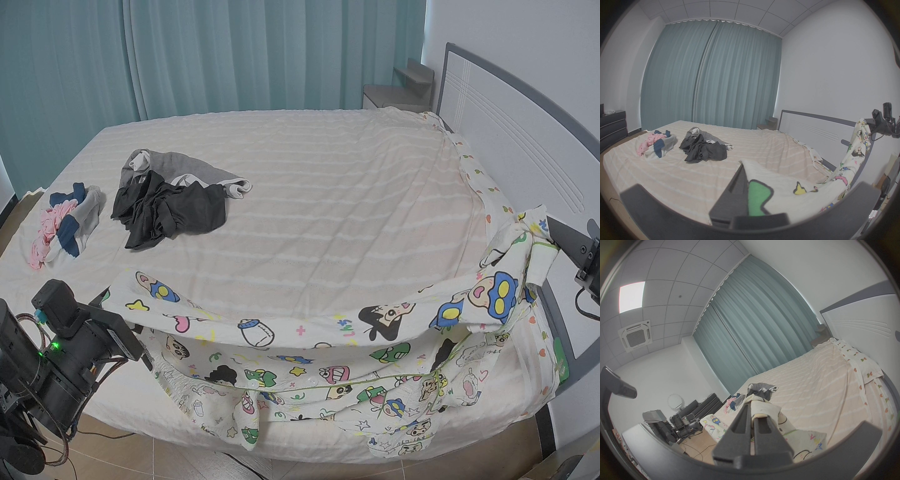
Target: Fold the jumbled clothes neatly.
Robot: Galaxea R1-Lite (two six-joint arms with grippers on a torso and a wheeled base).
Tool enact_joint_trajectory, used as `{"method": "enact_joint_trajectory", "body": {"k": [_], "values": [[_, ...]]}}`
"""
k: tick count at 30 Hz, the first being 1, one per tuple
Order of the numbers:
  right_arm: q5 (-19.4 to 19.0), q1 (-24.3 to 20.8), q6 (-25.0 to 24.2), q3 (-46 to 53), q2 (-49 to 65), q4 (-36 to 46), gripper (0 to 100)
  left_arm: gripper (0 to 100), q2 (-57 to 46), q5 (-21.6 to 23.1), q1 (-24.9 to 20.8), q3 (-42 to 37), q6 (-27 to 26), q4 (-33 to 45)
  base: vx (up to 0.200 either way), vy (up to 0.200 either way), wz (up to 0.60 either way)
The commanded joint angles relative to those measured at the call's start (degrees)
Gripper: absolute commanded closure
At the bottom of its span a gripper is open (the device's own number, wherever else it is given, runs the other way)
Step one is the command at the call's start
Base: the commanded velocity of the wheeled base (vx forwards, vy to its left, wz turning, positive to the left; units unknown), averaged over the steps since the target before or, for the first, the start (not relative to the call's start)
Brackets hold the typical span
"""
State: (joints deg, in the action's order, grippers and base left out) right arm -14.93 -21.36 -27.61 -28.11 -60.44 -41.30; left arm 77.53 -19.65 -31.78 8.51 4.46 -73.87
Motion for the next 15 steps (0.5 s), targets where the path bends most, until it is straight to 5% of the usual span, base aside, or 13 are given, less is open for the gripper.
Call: {"method": "enact_joint_trajectory", "body": {"k": [1,15], "values": [[-0.01,0.44,0.01,-1.33,-3.19,-0.01,100,100,3.24,-0.04,0.05,1.42,0.11,-0.04,0.200,0.000,0.00],[-0.01,4.31,0.01,-1.60,-13.83,-6.60,100,100,12.38,0.14,0.40,3.97,2.13,-0.13,0.200,0.000,0.00]]}}
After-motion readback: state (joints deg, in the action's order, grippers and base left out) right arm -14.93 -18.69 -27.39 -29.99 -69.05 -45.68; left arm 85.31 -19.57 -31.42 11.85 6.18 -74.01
